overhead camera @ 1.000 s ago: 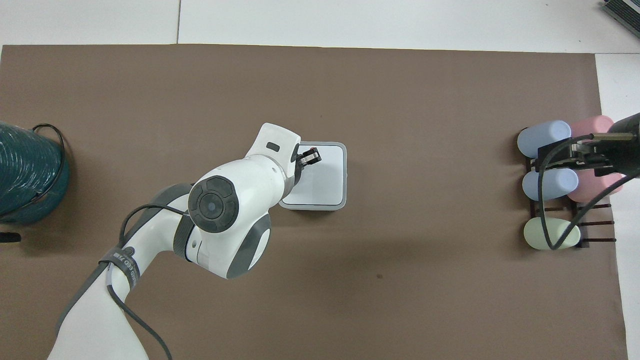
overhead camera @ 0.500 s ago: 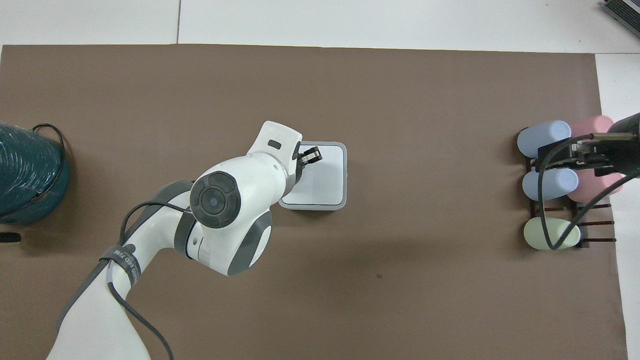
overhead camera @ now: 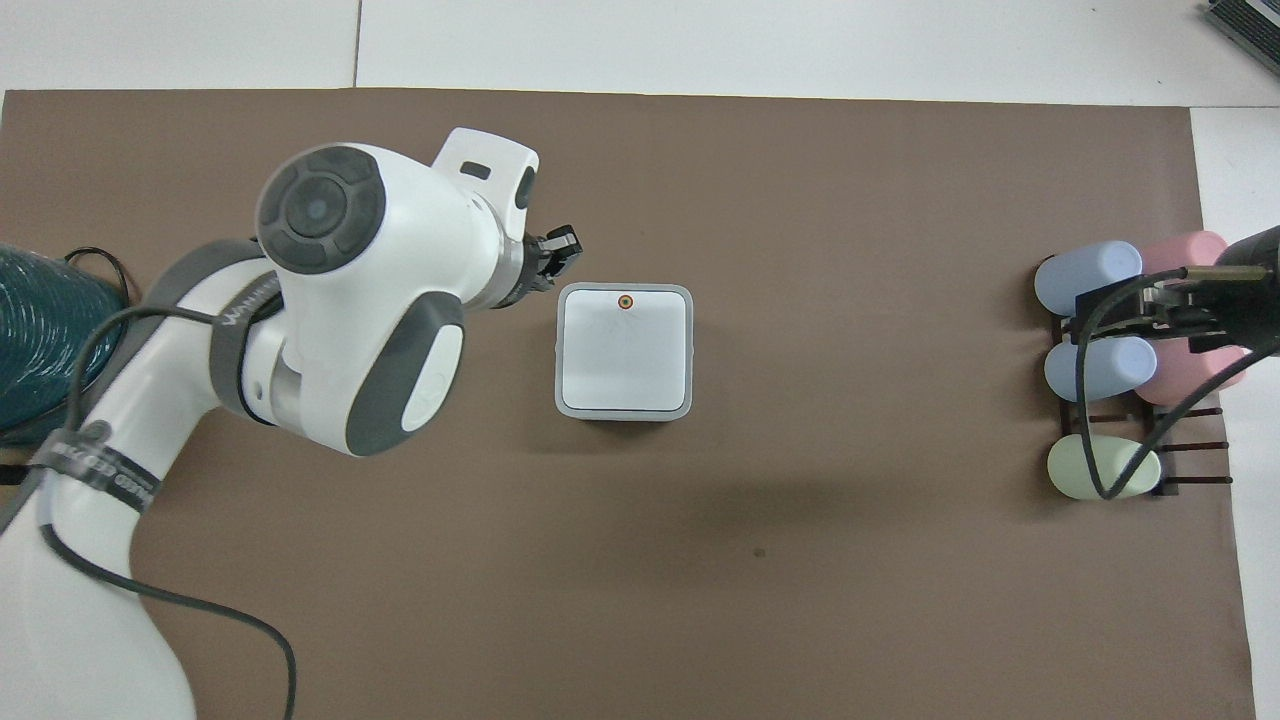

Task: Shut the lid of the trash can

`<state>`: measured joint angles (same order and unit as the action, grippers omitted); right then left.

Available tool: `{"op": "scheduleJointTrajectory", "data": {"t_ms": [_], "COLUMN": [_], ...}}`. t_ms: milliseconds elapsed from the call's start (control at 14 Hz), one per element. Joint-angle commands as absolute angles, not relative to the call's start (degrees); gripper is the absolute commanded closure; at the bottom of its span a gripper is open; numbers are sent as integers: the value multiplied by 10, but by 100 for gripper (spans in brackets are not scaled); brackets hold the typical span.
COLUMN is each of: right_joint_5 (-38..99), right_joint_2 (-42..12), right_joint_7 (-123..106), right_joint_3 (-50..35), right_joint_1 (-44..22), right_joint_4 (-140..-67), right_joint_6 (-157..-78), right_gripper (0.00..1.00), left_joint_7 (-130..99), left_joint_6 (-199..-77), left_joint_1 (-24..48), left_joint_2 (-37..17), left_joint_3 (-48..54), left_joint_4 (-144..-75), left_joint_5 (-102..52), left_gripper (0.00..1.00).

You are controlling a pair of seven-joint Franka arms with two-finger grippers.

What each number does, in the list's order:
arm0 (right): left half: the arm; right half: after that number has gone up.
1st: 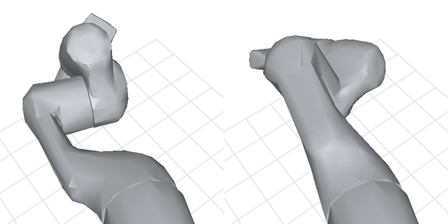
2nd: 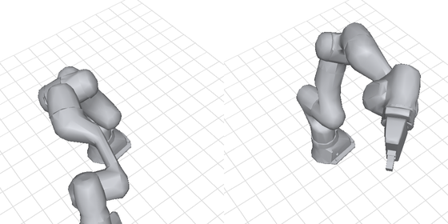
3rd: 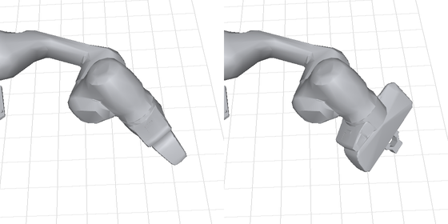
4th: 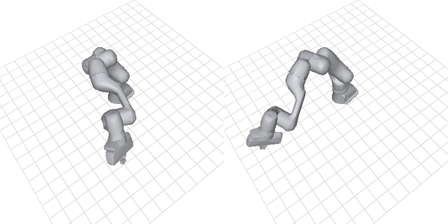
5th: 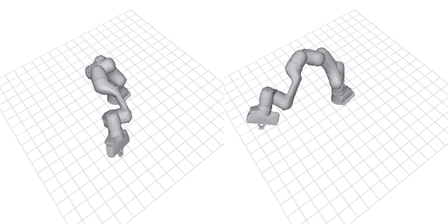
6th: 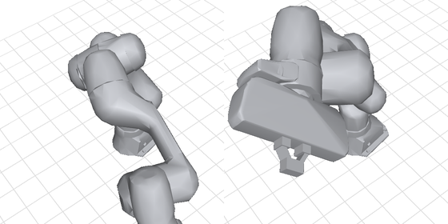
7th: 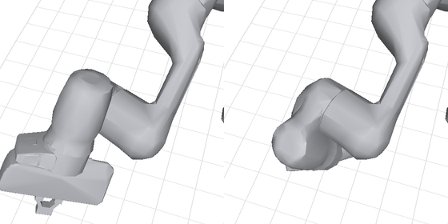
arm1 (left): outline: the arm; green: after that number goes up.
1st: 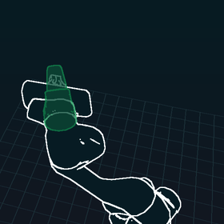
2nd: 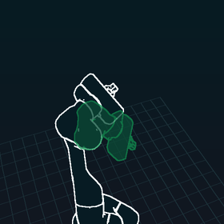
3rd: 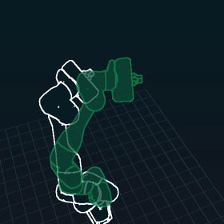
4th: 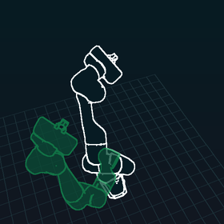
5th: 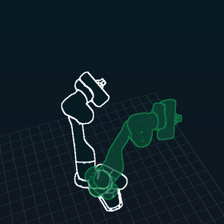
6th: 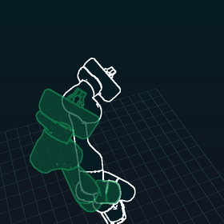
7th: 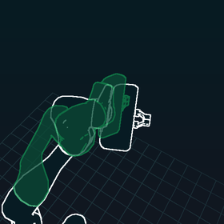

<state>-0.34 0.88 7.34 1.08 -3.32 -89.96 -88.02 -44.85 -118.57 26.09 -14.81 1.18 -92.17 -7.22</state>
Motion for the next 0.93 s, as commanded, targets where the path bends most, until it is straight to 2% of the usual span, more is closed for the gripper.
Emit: {"op": "scheduleJointTrajectory", "data": {"t_ms": [0,143,357,429,714,786,857], "right_joint_5": [10,10,10,10,10,10,10], "right_joint_2": [12,12,12,12,12,12,12], "right_joint_7": [61,61,61,61,61,61,61], "right_joint_3": [10,10,10,10,10,10,10], "right_joint_1": [-26,-26,-26,-26,-26,-26,-26], "right_joint_4": [-904,-904,-904,-904,-904,-904,-904], "right_joint_6": [-880,-880,-880,-880,-880,-880,-880], "right_gripper": [0,0,0,0,0,0,0], "left_joint_7": [-392,-319,-200,-162,-47,-29,-22], "left_joint_6": [-1035,-962,-915,-889,-848,-846,-846], "left_joint_1": [221,175,110,92,56,49,45], "left_joint_2": [-153,-138,-72,-68,-40,-36,-34], "left_joint_3": [15,12,15,15,15,15,15], "left_joint_4": [-832,-818,-823,-821,-826,-827,-828], "left_joint_5": [-51,-52,-47,-31,6,6,6], "left_gripper": [95,95,92,89,87,81,66]}}
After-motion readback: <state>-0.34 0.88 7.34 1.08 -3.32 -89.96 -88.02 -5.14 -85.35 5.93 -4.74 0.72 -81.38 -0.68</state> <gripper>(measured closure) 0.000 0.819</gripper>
